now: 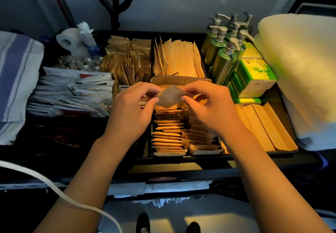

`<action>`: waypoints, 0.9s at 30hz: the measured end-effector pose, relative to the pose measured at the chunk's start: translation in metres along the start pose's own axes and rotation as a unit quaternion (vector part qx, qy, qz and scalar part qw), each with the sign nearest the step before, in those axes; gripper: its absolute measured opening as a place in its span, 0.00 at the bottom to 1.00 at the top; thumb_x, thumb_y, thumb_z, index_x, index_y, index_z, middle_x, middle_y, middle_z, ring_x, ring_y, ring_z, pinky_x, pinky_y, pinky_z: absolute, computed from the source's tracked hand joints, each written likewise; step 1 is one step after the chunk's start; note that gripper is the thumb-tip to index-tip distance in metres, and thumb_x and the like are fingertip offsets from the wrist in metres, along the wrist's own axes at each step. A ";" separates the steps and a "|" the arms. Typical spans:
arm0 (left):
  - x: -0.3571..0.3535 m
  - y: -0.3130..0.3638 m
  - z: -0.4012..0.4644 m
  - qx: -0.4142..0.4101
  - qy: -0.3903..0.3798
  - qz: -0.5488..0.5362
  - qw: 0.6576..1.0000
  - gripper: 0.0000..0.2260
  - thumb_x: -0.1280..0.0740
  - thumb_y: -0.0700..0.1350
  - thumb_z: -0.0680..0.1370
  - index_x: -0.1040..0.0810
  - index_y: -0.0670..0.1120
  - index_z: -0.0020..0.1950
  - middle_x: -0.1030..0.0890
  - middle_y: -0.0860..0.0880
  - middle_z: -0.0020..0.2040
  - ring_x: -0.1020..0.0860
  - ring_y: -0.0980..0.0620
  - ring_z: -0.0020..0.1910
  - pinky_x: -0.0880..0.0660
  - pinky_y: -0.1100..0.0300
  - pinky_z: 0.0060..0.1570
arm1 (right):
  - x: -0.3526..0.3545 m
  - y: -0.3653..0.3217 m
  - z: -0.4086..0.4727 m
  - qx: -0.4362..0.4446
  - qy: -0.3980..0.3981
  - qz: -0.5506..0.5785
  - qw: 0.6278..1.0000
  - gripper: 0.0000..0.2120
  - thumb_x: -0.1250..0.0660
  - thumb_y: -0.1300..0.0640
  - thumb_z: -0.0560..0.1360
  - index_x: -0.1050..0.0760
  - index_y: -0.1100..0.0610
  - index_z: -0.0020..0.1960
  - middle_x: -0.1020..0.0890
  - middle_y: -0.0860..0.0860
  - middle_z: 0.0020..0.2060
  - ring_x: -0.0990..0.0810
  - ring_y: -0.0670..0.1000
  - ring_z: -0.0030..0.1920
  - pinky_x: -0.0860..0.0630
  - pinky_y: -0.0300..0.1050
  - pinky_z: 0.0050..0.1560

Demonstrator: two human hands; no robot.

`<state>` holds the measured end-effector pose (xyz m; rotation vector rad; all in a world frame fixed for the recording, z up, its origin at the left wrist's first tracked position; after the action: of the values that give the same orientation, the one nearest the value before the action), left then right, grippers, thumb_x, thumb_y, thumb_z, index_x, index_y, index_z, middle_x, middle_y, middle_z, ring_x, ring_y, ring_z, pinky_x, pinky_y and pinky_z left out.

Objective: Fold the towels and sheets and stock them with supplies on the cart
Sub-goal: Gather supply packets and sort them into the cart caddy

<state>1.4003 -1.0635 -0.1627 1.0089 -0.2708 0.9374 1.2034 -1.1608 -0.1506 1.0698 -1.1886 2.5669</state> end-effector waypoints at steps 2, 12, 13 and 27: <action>0.000 -0.004 -0.001 0.010 0.001 0.008 1.000 0.09 0.27 0.41 0.78 0.17 0.51 0.56 0.17 0.57 0.52 0.20 0.60 0.53 0.22 0.62 0.52 | 0.000 -0.003 0.003 0.022 -0.006 -0.020 1.000 0.10 0.26 0.62 0.77 0.15 0.54 0.57 0.15 0.46 0.50 0.19 0.43 0.50 0.24 0.31 0.48; -0.006 -0.010 -0.002 0.023 -0.016 -0.001 1.000 0.10 0.28 0.44 0.79 0.16 0.52 0.60 0.17 0.58 0.53 0.20 0.59 0.53 0.19 0.55 0.52 | -0.013 0.002 0.005 0.034 -0.089 -0.144 0.985 0.12 0.27 0.65 0.75 0.14 0.53 0.56 0.16 0.47 0.52 0.20 0.50 0.53 0.22 0.47 0.55; -0.008 -0.011 -0.001 0.022 -0.020 0.002 1.000 0.10 0.28 0.44 0.80 0.16 0.52 0.60 0.17 0.57 0.54 0.20 0.59 0.54 0.19 0.55 0.53 | -0.015 0.004 0.005 0.033 -0.096 -0.146 0.984 0.12 0.27 0.65 0.75 0.14 0.53 0.55 0.16 0.48 0.52 0.19 0.51 0.53 0.22 0.47 0.55; -0.027 -0.022 -0.001 0.028 -0.090 0.077 0.993 0.06 0.27 0.46 0.78 0.13 0.53 0.53 0.17 0.56 0.50 0.21 0.56 0.50 0.20 0.52 0.52 | -0.038 0.013 -0.001 -0.030 -0.112 -0.200 0.973 0.09 0.29 0.56 0.78 0.15 0.48 0.57 0.19 0.47 0.53 0.24 0.51 0.56 0.21 0.51 0.54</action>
<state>1.4012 -1.0817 -0.1921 1.1377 -0.4816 0.9990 1.2261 -1.1629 -0.1835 1.4444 -0.9630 2.1373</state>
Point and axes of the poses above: each hand's wrist, its own z-axis towards the middle knuckle, its own x-axis out of the back of the hand, y = z × x, the point moved 2 cm from there along z, towards the middle knuckle
